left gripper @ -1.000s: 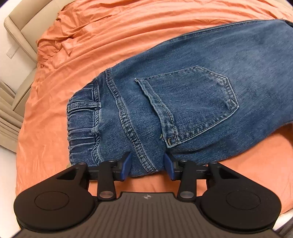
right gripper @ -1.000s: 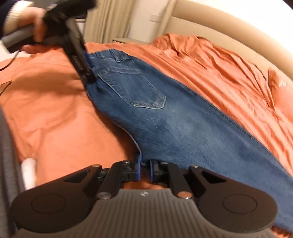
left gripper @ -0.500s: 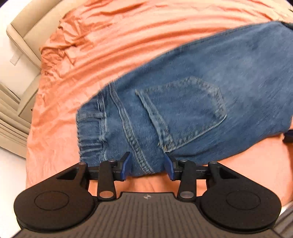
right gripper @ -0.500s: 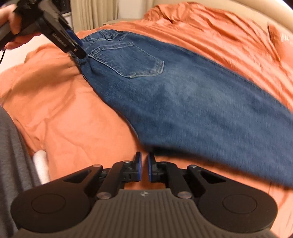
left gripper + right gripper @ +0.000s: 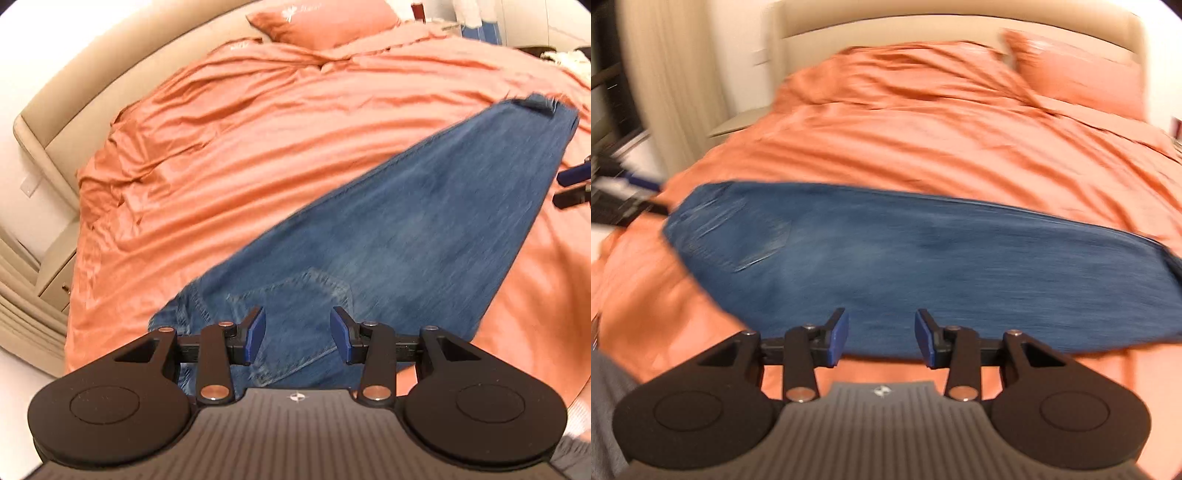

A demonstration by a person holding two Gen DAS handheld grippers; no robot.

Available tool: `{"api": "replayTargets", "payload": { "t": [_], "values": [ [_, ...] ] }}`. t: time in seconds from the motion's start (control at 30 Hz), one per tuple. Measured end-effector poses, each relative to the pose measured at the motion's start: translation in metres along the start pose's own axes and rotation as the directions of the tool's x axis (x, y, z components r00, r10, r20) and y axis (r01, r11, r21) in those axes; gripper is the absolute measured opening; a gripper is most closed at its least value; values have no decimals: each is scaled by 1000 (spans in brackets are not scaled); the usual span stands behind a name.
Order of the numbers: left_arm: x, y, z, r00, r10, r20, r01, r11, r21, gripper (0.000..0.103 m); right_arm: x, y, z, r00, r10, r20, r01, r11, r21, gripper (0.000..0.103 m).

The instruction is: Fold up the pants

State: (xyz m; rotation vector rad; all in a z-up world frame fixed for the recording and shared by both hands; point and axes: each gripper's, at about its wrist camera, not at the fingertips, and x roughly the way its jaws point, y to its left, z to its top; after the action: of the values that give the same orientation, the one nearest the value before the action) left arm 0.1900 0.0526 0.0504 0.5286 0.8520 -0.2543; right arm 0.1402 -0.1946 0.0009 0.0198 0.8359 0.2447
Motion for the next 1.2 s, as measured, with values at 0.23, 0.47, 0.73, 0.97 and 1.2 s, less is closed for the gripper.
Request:
{"api": "replayTargets", "payload": {
  "t": [0.23,0.47,0.73,0.97,1.2],
  "values": [
    [12,-19,33,998,-61,17,62,995,-76,32,-50,-111,26,994,-105,-13,105,969,225,36],
    [67,-43,60,990,-140,-21,135,976,-173,25,-91,-242,28,975,-223,-8,204,873,443,37],
    [139,-70,64,981,-151,-121,127,974,-190,25,-65,-352,3,953,-295,-66,285,802,526,32],
    [182,-74,65,976,-149,-161,114,972,-204,25,20,-381,-8,954,-250,-163,298,823,483,20],
    [198,-67,57,973,-177,-150,133,956,-263,26,58,-409,11,935,-313,-167,354,816,457,10]
  ]
}}
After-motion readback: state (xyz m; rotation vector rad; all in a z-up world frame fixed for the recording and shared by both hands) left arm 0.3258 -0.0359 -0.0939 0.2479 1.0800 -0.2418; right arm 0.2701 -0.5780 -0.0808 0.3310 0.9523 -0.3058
